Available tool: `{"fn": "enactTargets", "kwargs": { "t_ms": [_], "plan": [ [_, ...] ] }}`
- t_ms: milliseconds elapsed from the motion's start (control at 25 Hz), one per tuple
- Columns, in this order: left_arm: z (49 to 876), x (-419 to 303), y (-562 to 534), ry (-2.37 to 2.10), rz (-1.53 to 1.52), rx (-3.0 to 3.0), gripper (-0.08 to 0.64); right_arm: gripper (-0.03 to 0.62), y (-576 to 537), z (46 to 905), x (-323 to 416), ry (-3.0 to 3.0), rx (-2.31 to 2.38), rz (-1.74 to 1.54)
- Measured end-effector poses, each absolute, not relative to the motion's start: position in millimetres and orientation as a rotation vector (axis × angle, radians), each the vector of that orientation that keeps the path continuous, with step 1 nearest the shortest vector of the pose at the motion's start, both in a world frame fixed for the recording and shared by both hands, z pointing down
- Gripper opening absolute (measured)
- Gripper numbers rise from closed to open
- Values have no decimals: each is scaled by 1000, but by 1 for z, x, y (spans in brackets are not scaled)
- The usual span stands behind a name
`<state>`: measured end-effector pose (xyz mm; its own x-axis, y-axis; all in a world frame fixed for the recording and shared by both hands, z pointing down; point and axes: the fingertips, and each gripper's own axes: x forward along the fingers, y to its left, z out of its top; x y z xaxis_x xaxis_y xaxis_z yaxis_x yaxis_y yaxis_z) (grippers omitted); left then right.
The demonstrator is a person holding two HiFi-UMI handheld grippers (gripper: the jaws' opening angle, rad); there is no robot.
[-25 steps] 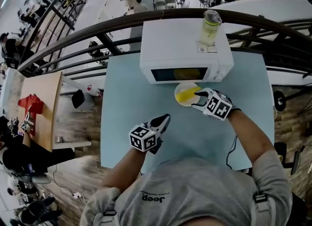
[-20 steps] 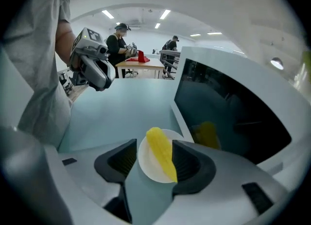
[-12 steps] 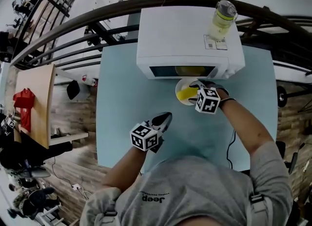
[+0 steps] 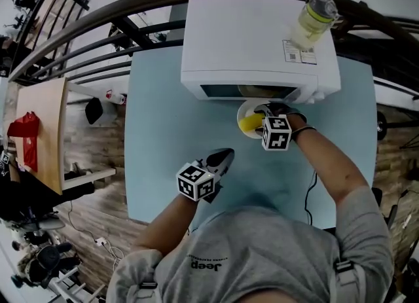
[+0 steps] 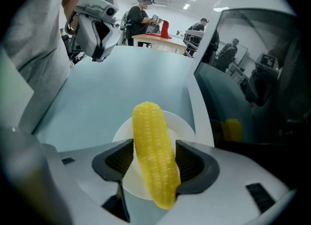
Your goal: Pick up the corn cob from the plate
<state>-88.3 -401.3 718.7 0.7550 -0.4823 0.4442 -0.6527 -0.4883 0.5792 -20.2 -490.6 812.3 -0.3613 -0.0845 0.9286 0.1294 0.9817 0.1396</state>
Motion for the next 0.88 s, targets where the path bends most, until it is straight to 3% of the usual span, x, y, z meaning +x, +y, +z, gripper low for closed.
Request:
{"fn": "enactTargets", "kwargs": {
  "t_ms": [480, 880],
  "plan": [
    [717, -93, -396, -850, 248, 2170, 18, 265, -487, 823, -25, -1811, -207, -196],
    [683, -139, -400, -909, 174, 2220, 18, 261, -492, 783, -35, -1883, 62, -137]
  ]
}}
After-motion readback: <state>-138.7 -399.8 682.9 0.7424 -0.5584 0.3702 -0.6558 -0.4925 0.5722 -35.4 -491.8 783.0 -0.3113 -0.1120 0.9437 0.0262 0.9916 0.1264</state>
